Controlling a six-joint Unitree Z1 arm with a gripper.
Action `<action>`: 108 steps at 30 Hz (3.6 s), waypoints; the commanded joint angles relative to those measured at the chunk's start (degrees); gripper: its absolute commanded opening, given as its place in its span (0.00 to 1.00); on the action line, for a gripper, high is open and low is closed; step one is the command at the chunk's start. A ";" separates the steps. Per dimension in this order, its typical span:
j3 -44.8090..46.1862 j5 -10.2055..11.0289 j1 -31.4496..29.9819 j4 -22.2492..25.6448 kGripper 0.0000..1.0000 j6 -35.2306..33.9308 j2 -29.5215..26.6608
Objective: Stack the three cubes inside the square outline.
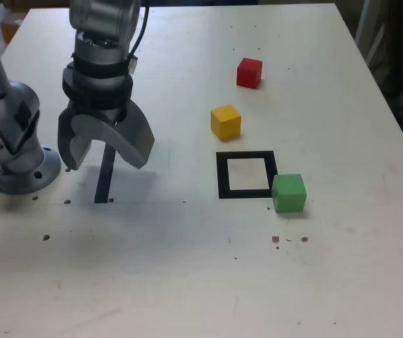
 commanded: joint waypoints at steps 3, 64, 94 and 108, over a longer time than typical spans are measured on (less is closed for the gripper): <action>-0.13 -0.09 0.00 0.42 0.99 -0.31 0.25; -54.46 10.09 29.64 23.04 1.00 32.42 18.98; -71.37 13.31 33.21 23.47 0.88 39.77 41.35; -71.83 12.92 33.21 21.52 0.83 40.65 44.49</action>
